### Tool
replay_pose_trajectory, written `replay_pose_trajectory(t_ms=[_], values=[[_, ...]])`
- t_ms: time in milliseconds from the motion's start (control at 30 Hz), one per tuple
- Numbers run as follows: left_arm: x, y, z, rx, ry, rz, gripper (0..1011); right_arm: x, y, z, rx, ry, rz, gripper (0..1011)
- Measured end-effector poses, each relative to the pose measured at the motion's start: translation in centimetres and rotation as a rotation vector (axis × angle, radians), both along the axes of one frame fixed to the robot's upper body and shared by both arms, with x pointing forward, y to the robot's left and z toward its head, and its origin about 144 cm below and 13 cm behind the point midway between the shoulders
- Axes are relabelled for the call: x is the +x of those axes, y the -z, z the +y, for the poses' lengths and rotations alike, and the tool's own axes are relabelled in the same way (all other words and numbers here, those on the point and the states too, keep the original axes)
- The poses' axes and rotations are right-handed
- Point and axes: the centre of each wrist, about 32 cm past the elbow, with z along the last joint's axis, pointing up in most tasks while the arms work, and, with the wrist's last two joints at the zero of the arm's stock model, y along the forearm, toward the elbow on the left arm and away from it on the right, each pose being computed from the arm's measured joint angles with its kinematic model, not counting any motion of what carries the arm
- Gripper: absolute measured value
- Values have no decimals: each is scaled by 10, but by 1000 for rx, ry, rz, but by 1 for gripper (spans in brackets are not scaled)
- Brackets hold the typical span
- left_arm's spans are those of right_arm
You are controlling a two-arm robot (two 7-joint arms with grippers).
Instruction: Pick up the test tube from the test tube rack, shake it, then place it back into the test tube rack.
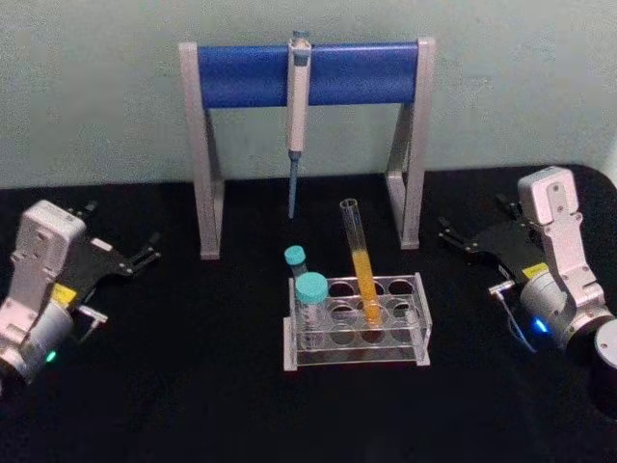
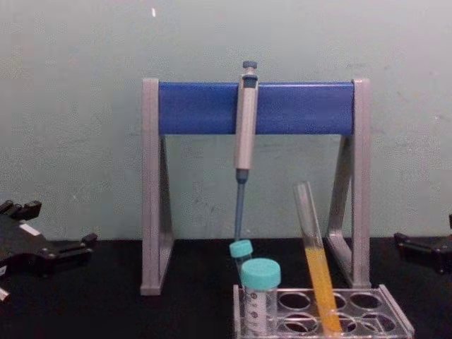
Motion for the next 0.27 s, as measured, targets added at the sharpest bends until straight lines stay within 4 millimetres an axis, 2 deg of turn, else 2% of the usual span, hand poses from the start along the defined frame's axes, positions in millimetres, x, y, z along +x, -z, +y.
replay_pose_trajectory(t_ms=[267], values=[[0,0,0,0,0,0,1002,0,0,0,0,0,0,1000]])
